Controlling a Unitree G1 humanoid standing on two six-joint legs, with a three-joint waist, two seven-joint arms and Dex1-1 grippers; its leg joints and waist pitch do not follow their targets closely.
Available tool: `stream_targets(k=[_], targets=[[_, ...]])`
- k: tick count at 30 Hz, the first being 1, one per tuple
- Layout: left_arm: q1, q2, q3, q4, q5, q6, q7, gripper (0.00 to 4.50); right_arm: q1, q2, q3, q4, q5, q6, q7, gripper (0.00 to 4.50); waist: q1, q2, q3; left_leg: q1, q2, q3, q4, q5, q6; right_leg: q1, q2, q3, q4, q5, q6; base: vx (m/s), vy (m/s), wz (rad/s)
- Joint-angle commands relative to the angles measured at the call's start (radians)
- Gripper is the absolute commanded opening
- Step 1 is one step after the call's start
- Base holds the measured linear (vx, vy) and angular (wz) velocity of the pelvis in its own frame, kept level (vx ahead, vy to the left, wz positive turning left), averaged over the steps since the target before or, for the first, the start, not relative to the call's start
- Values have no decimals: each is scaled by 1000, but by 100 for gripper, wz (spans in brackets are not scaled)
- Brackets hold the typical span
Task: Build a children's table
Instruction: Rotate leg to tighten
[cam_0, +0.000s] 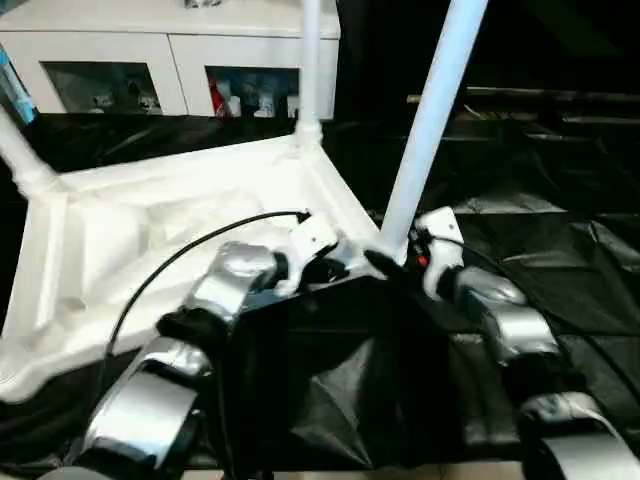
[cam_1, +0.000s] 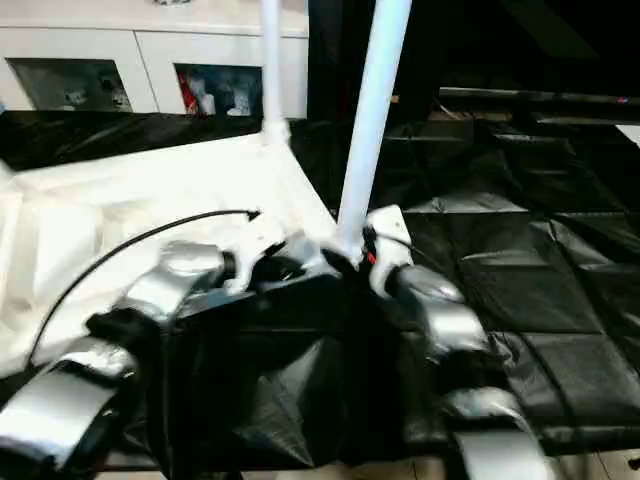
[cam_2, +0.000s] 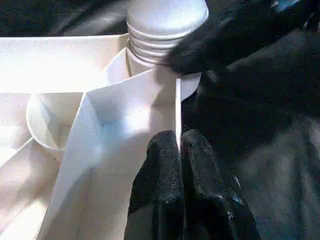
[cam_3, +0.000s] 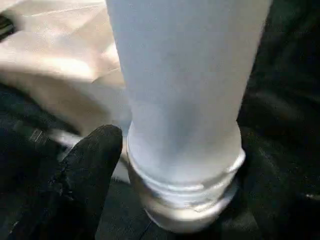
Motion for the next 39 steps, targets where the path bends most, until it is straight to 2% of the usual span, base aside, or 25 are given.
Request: stream_targets(k=[1,3,4,10,14,15,17,23,27,29,31,32,33,34,35,36,37,39], targets=[[10,-8,2,-48,-64,-41,-66,0,20,-13,53,-42,11,22,101,376,4,-10,-64,23,67,-32,-67,-204,57,37,-80,41,-75,-159,-223,0,0,0],[16,2,0,-55,-68,-42,-87,0,27,-30,58,-57,13,26,127,376,4,-10,-65,24,68,-33,-67,-209,51,37,-81,41,-74,-167,-228,0,0,0],[29,26,-5,-76,-76,-39,-145,0,43,-68,66,-89,14,33,187,376,4,-7,-64,24,69,-33,-67,-209,49,37,-81,41,-74,-166,-230,0,0,0],[55,66,-12,-129,-91,-6,-245,0,62,-127,94,-124,5,40,267,376,7,-8,-64,25,71,-33,-67,-214,44,34,-82,41,-73,-174,-236,0,0,0],[60,66,-11,-142,-96,1,-252,0,60,-121,87,-127,16,48,271,376,9,-10,-65,25,69,-31,-66,-211,43,32,-81,42,-73,-169,-238,0,0,0],[63,65,-11,-150,-98,6,-254,0,60,-117,85,-132,21,49,272,376,11,-13,-65,24,70,-31,-65,-202,45,33,-81,42,-71,-161,-238,0,0,0],[67,63,-11,-160,-100,13,-259,0,60,-108,84,-136,28,53,277,376,12,-11,-67,23,69,-31,-64,-186,50,35,-81,41,-69,-147,-239,0,0,0],[70,57,-13,-174,-98,22,-254,0,65,-96,94,-142,33,65,279,325,14,-12,-67,21,68,-30,-61,-169,61,34,-79,40,-66,-120,-240,0,0,0],[45,31,-6,-124,-57,24,-144,0,76,-81,102,-137,20,74,247,293,14,-12,-67,23,67,-30,-61,-177,57,33,-79,41,-68,-137,-237,0,0,0],[34,18,-2,-102,-44,27,-96,0,78,-72,100,-129,11,77,221,286,15,-11,-65,26,69,-31,-64,-197,46,30,-80,41,-74,-174,-228,0,0,0],[14,-10,9,-64,-27,29,-10,0,71,-45,85,-93,-10,79,133,284,13,-12,-63,31,66,-32,-66,-229,22,26,-81,43,-81,-231,-214,0,0,0],[14,-10,9,-64,-27,29,-10,0,71,-45,85,-93,-10,79,133,282,14,-12,-63,31,66,-35,-67,-237,17,28,-84,42,-82,-244,-212,0,0,0],[2,-27,16,-43,-20,32,39,0,63,-24,71,-66,-21,80,73,281,11,-14,-62,28,65,-35,-68,-241,14,29,-84,43,-84,-260,-202,0,0,0],[-26,-71,27,-2,-10,48,141,0,39,36,24,-1,-23,86,-81,281,8,-11,-58,31,64,-36,-69,-263,9,24,-84,44,-90,-295,-194,0,0,0],[-30,-78,28,3,-9,51,155,0,34,47,16,8,-22,88,-106,280,4,-10,-55,34,63,-36,-71,-287,0,20,-84,44,-93,-330,-193,0,0,0],[-40,-93,31,15,-6,57,184,0,25,70,-1,30,-20,91,-160,280,-1,-11,-57,38,62,-41,-71,-313,-17,21,-88,43,-98,-385,-181,0,0,0],[-59,-122,36,37,-1,72,236,0,8,114,-28,67,-17,95,-259,279,-5,-9,-58,38,64,-43,-75,-317,-26,21,-87,42,-99,-389,-176,0,0,0],[-68,-135,39,47,3,79,260,0,0,134,-38,82,-16,96,-301,279,-10,-9,-57,38,64,-44,-76,-325,-29,21,-86,43,-100,-387,-172,0,0,0]])
